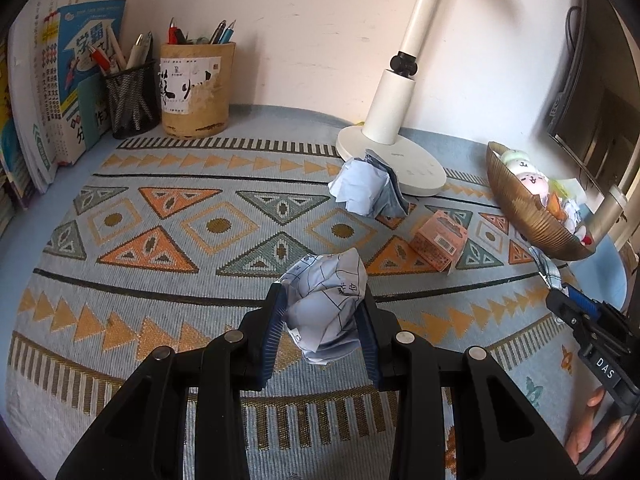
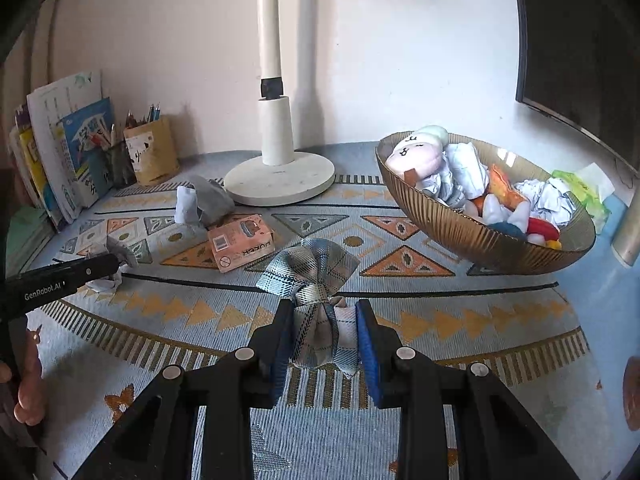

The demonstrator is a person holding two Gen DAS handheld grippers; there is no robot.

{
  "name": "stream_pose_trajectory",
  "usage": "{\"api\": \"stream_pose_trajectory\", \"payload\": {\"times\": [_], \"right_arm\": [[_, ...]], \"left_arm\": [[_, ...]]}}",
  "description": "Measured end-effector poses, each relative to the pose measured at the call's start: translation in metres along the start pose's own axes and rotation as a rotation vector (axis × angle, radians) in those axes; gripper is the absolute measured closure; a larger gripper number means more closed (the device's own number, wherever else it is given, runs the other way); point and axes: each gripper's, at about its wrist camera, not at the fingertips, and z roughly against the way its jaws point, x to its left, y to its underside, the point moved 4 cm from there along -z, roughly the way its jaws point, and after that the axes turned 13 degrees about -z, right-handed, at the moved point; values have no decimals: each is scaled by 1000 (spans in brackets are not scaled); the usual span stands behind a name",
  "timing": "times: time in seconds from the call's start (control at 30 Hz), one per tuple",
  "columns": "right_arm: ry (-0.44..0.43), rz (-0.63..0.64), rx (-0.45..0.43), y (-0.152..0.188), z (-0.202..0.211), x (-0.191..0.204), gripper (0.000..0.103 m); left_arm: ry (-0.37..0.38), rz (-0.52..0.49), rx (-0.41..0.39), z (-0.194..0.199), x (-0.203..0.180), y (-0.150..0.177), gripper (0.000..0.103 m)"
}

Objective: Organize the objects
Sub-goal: 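Lift the paper wad and plaid bow and carry them toward the glass bowl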

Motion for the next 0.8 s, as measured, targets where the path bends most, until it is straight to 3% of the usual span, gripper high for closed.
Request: {"api": "stream_pose_trajectory", "payload": {"times": [0.8], "right_arm": [[2,5,-1,1,0,-2,74]], "left_arm": [[-3,-1,-3,0,-3,-1,71]]}}
